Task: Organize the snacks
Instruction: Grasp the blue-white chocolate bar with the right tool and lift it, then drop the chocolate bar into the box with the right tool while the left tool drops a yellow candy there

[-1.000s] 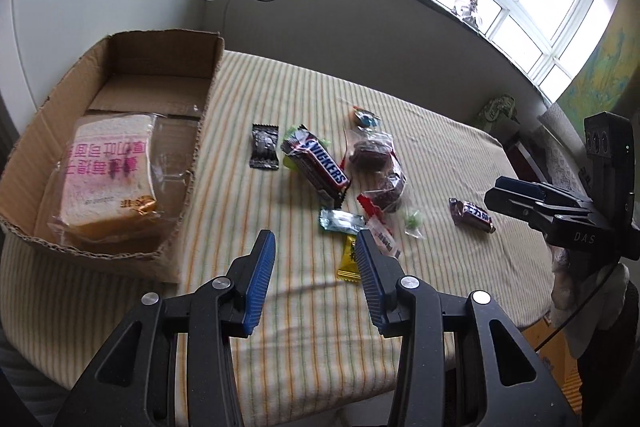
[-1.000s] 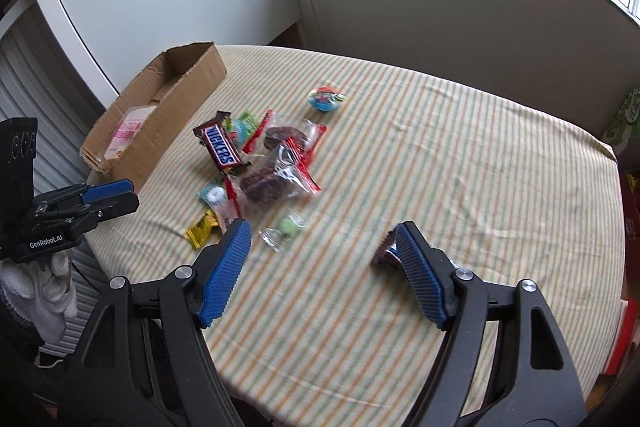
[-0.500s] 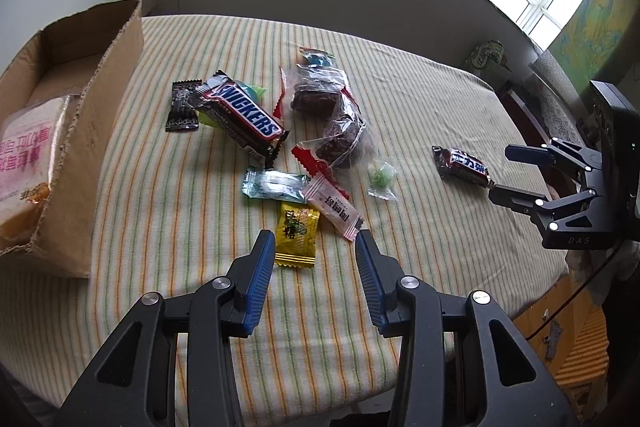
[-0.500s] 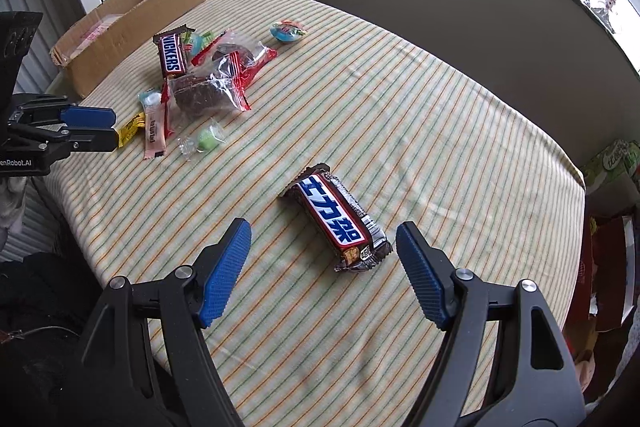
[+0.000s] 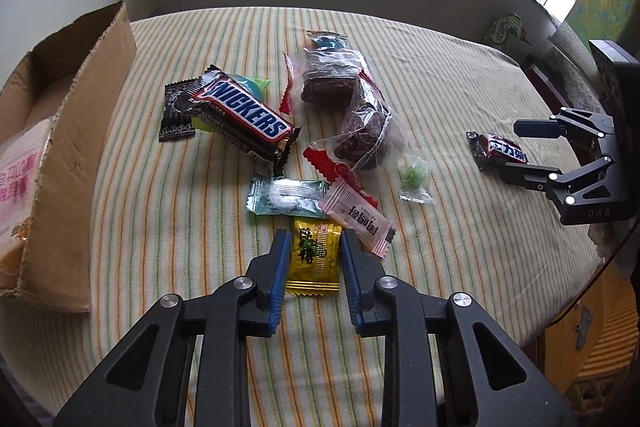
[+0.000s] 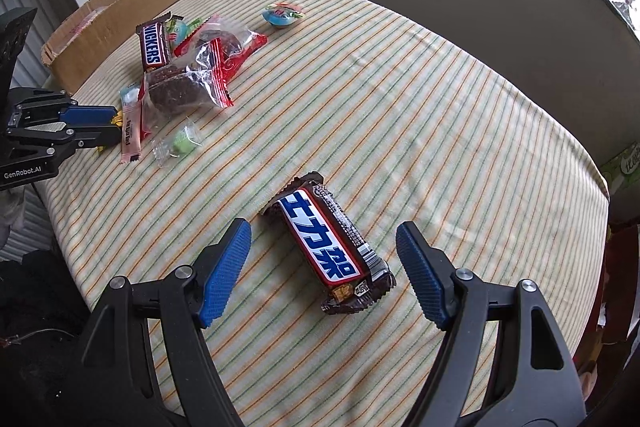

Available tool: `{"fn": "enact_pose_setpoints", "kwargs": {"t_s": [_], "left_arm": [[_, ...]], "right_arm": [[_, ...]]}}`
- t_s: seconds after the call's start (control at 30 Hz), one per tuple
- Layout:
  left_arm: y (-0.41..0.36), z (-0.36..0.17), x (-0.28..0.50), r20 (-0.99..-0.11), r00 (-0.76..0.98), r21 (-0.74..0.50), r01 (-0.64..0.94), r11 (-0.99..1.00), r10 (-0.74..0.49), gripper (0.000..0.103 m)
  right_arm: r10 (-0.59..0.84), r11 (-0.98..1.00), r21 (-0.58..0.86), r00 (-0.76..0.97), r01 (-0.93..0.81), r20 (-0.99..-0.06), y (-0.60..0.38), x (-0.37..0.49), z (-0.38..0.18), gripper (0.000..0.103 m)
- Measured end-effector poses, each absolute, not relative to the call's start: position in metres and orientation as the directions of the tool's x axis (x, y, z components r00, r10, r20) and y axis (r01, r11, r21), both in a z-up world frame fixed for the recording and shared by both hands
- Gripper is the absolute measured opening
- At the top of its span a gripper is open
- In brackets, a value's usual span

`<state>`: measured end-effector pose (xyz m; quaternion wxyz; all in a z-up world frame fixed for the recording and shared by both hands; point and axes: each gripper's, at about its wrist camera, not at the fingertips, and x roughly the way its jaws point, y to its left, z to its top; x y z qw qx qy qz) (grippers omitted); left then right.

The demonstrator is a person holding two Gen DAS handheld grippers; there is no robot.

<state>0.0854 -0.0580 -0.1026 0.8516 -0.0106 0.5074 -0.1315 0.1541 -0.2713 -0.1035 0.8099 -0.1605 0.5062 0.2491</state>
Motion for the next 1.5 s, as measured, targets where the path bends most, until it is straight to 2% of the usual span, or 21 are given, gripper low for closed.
{"fn": "enact_pose_setpoints", "kwargs": {"t_s": [0.13, 0.23, 0.3, 0.4, 0.7, 1.2, 1.5], "left_arm": [[-0.059, -0.103, 0.085, -0.858, 0.459, -0.138, 0.224, 0.965, -0.229, 0.023], [-0.061, -0.103, 0.083, -0.857, 0.464, -0.125, 0.231, 0.965, -0.223, 0.022], [-0.060, -0.103, 0.082, -0.856, 0.464, -0.130, 0.231, 0.964, -0.227, 0.022], [-0.056, -0.102, 0.081, -0.853, 0.466, -0.145, 0.219, 0.965, -0.234, 0.022], [-0.051, -0.100, 0.075, -0.842, 0.479, -0.168, 0.204, 0.965, -0.248, 0.021], [-0.025, -0.086, 0.064, -0.810, 0.522, -0.204, 0.177, 0.963, -0.268, 0.021], [-0.017, -0.073, 0.064, -0.784, 0.554, -0.217, 0.175, 0.960, -0.278, 0.021]], "right_arm": [[0.245, 0.819, 0.004, 0.342, -0.574, -0.907, -0.266, 0.155, -0.109, 0.076], [0.242, 0.818, 0.010, 0.330, -0.575, -0.912, -0.265, 0.153, -0.112, 0.063], [0.253, 0.820, 0.029, 0.317, -0.572, -0.914, -0.266, 0.151, -0.112, 0.050], [0.257, 0.827, 0.040, 0.315, -0.560, -0.914, -0.267, 0.149, -0.111, 0.038], [0.247, 0.861, 0.045, 0.338, -0.507, -0.908, -0.269, 0.145, -0.106, 0.032], [0.242, 0.886, 0.041, 0.386, -0.462, -0.890, -0.270, 0.137, -0.097, 0.031], [0.260, 0.889, 0.033, 0.446, -0.456, -0.856, -0.258, 0.134, -0.066, 0.031]]}}
